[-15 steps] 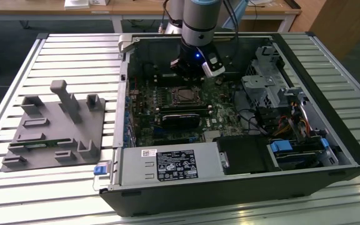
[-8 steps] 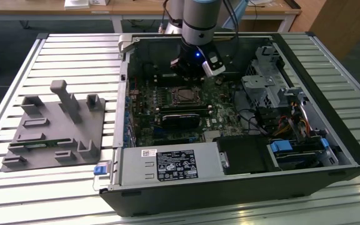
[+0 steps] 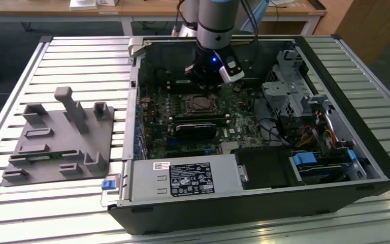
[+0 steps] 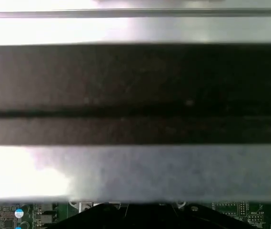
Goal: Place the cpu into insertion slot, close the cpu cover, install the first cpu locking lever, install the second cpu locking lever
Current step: 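Install the first cpu locking lever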
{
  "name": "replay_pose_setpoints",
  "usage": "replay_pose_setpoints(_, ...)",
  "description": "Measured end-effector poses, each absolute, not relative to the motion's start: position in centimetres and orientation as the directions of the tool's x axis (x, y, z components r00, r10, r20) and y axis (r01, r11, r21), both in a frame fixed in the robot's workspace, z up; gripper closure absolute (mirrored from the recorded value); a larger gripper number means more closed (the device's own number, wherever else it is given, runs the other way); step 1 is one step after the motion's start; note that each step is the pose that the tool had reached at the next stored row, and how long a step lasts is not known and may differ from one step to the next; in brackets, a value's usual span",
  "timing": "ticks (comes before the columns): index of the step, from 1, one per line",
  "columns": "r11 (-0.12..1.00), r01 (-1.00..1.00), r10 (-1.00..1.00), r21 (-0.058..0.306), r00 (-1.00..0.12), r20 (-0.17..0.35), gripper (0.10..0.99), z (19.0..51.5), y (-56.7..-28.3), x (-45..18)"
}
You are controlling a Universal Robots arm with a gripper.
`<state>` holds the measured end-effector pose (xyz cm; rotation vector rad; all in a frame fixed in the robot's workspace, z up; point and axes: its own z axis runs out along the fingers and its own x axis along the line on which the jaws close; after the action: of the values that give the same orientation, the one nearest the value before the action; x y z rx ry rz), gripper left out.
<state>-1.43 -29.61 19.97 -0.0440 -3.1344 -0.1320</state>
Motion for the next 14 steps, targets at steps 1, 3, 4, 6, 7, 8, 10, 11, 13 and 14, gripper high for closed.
replay_pose_setpoints(1, 0.997, 0.028, 0.028, 0.078, -1.0, 0.005, 0.98, 19.94, -29.58, -1.43)
replay_pose_setpoints(3, 0.997, 0.028, 0.028, 0.067, -1.0, 0.005, 0.98, 19.85, -29.52, -1.43)
replay_pose_setpoints(4, 0.998, 0.028, 0.028, 0.062, -1.0, 0.005, 0.98, 19.81, -29.47, -1.42)
replay_pose_setpoints(6, 0.998, 0.028, 0.028, 0.056, -1.0, 0.005, 0.98, 19.72, -29.4, -1.4)
replay_pose_setpoints(7, 0.998, 0.028, 0.028, 0.055, -1.0, 0.005, 0.98, 19.68, -29.36, -1.38)
replay_pose_setpoints(8, 0.998, 0.028, 0.028, 0.055, -1.0, 0.005, 0.98, 19.64, -29.3, -1.36)
replay_pose_setpoints(10, 0.998, 0.028, 0.028, 0.056, -1.0, 0.005, 0.98, 19.56, -29.23, -1.31)
replay_pose_setpoints(11, 0.998, 0.028, 0.028, 0.061, -1.0, 0.005, 0.98, 19.54, -29.22, -1.29)
replay_pose_setpoints(13, 0.997, 0.028, 0.028, 0.073, -1.0, 0.005, 0.98, 19.5, -29.16, -1.26)
replay_pose_setpoints(14, 0.997, 0.028, 0.028, 0.078, -1.0, 0.005, 0.98, 19.49, -29.15, -1.25)
